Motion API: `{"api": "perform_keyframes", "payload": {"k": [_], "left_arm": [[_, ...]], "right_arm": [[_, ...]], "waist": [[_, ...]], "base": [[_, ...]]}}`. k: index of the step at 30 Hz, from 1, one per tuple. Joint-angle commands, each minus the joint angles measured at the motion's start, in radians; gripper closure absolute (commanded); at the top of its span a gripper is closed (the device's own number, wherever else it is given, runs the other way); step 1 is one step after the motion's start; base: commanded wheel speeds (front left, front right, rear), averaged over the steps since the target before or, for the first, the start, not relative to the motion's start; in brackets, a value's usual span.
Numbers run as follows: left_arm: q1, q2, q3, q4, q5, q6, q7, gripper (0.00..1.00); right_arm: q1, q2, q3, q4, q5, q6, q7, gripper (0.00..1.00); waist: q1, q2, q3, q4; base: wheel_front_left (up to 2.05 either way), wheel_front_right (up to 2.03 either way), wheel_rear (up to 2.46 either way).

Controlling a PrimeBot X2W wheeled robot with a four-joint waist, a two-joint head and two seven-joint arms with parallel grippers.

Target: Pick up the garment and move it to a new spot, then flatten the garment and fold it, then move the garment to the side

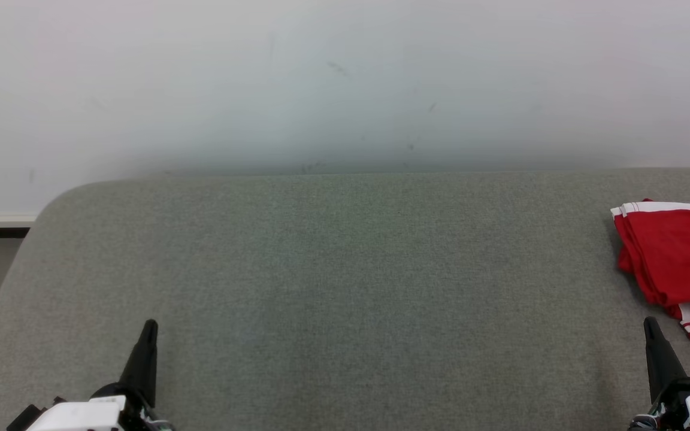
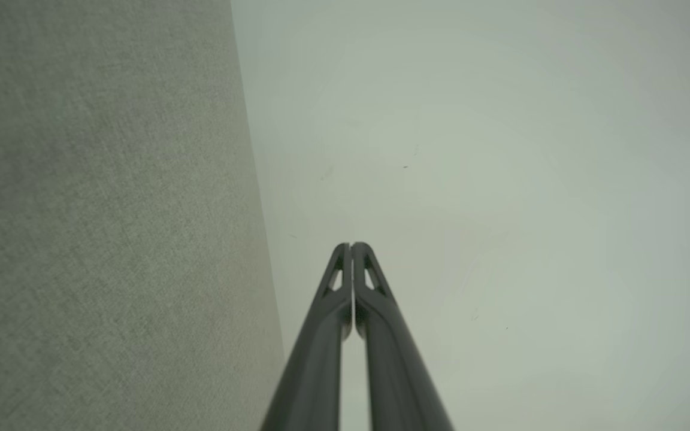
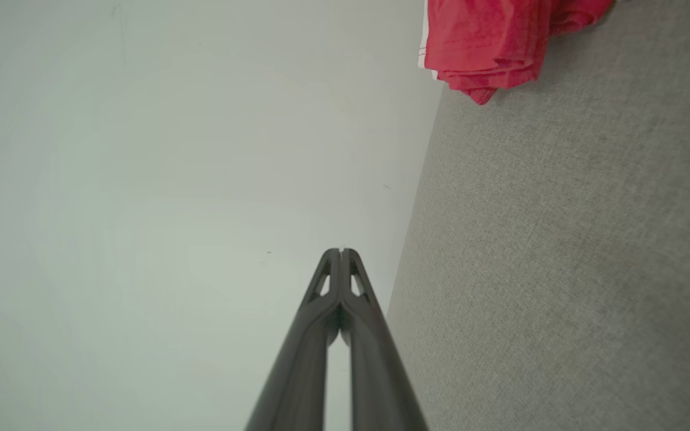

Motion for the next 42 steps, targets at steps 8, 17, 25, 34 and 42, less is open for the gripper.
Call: {"api": "perform_keyframes", "payload": {"k": [8,17,25,34,42], "left_arm": [[-0.008,0.006,0.002,0.001,-0.014,-0.007,0.004,1.0],[-0.008,0.006,0.002,0.001,-0.014,-0.007,0.004,1.0],[-0.008,0.006,0.002,0.0,-0.014,-0.007,0.004,1.0],[-0.008,0.006,0.002,0.0,-0.014,-0.007,0.004,1.0],[-0.008,0.006,0.002,0.0,-0.014,-0.007,0.004,1.0]], "right_arm": [[-0.012,0.001,-0.005,0.003,-0.003,-0.002,0.002,1.0],[-0.012,0.001,-0.005,0.003,-0.003,-0.002,0.002,1.0],[-0.012,0.001,-0.006,0.003,-0.004,-0.002,0.003,1.0],[-0.012,0.001,-0.006,0.003,-0.004,-0.002,0.003,1.0],[-0.012,0.001,-0.006,0.003,-0.005,-0.002,0.004,1.0]], "waist": [[0.0,0.0,0.0,0.0],[0.0,0.0,0.0,0.0],[0.0,0.0,0.0,0.0],[0.0,0.0,0.0,0.0],[0.0,0.0,0.0,0.0]], "base": [[0.0,0.0,0.0],[0.0,0.0,0.0],[0.0,0.0,0.0],[0.0,0.0,0.0],[0.0,0.0,0.0]]}}
